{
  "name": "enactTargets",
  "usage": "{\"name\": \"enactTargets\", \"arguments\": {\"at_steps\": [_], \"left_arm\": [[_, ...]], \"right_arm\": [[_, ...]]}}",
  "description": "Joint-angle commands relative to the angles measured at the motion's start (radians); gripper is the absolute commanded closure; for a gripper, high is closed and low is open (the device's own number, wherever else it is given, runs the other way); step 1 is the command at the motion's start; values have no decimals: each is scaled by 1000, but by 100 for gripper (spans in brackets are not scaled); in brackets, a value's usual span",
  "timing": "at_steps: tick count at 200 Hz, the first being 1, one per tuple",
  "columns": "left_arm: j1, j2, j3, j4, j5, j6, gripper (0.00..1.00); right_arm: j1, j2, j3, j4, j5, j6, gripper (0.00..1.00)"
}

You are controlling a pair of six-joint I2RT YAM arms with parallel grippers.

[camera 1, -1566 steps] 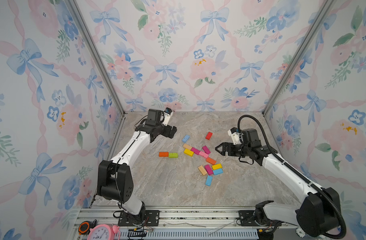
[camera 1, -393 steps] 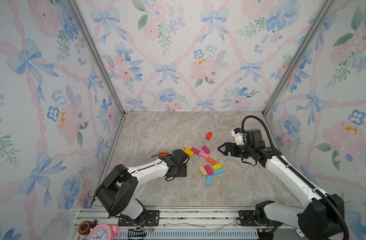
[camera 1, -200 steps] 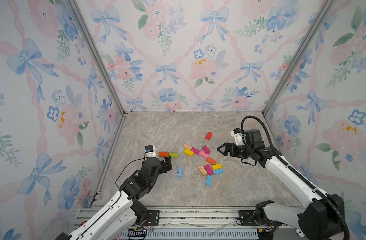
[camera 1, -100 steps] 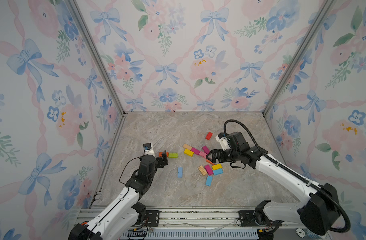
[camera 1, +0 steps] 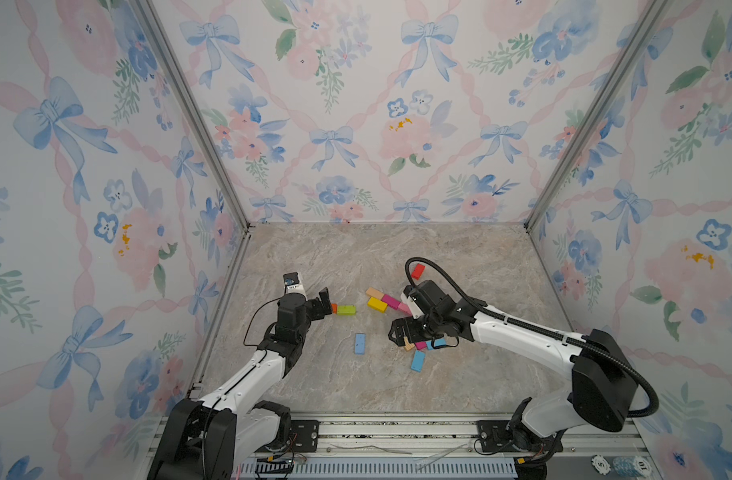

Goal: Assemble the number 7 with building blocks
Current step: Assemble the building block at the center of the board.

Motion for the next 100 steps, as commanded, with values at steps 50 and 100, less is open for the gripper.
{"name": "enactTargets", "arguments": {"at_steps": [50, 100], "left_arm": [[29, -81, -3, -45, -30, -68, 2], [29, -134, -36, -57, -66, -90, 2]], "right_arm": [[236, 304, 258, -11, 231, 220, 15], [298, 463, 410, -86, 333, 313, 27]]}}
